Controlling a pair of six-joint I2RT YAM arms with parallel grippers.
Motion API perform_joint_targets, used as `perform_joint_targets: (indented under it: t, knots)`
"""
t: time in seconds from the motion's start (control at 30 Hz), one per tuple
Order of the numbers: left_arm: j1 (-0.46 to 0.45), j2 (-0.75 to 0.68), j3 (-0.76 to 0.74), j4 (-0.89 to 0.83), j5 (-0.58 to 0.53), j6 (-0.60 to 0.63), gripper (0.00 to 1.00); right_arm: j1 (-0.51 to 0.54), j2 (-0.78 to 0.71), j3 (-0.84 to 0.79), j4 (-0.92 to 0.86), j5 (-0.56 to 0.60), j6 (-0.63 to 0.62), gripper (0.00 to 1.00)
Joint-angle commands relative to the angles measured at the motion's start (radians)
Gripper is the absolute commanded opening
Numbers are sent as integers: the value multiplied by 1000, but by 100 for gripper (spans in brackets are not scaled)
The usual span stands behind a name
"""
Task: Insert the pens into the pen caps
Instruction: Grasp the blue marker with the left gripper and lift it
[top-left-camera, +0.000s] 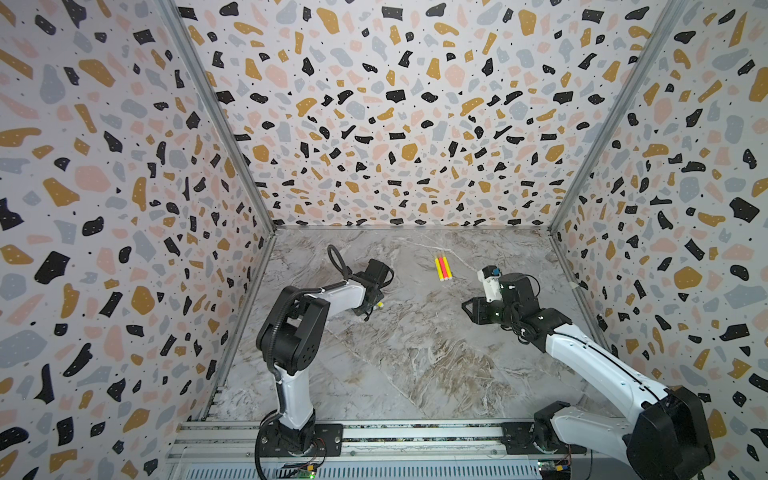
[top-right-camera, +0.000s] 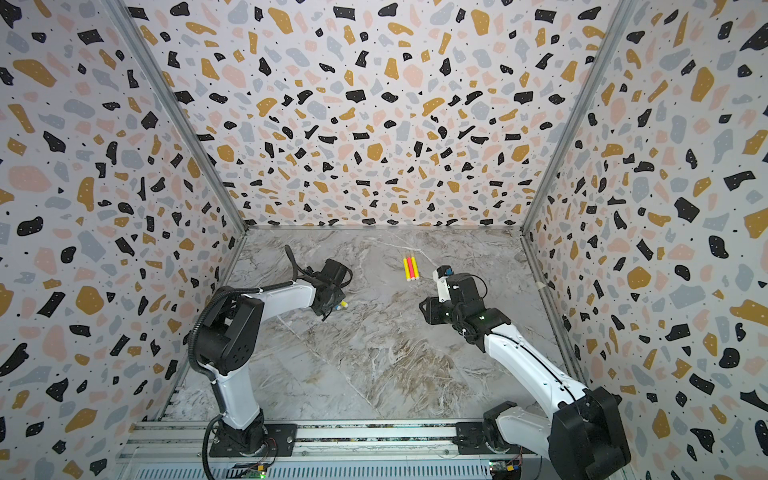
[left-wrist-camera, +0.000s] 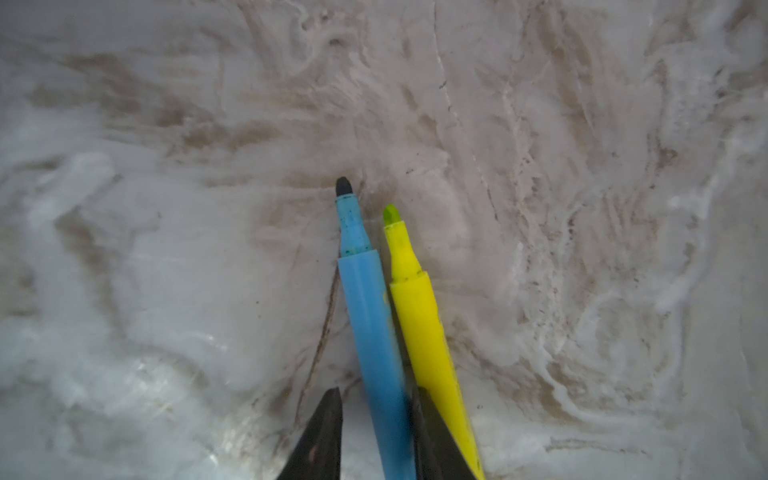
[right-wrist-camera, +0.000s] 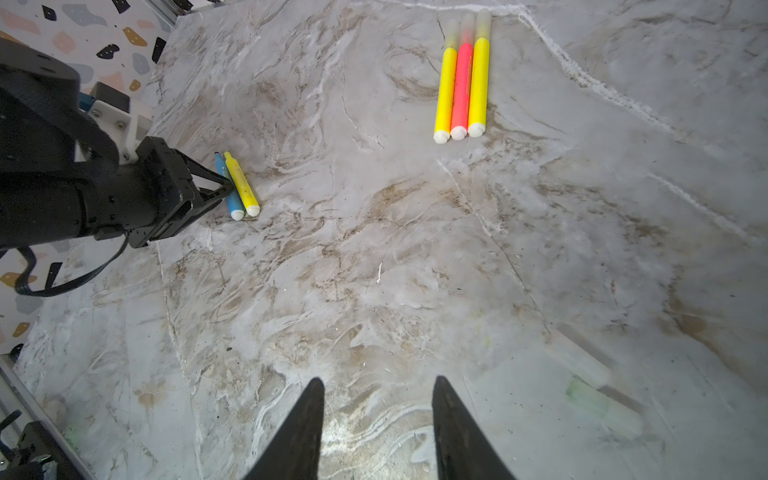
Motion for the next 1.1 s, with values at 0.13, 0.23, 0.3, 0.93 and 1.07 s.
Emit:
perform_joint_targets:
  t: [0.13, 0.23, 0.3, 0.93, 1.07]
  knots:
    - [5, 18, -2, -63, -23, -26, 27, -11, -29, -4, -4, -1, 7, 44]
    - [5, 15, -10, -71, -27, -29, 27, -13, -31, -3, -4, -5, 8, 44]
    - [5, 14, -19, -70, -19, -30, 26, -13, -30, -2, -2, -10, 11, 44]
    - [-106, -305, -192, -1, -60, 120, 1, -14, -66, -3, 6, -61, 20, 44]
    - [-153, -395, -249, 78, 26, 243, 0, -20, -81, -11, 36, -138, 12, 44]
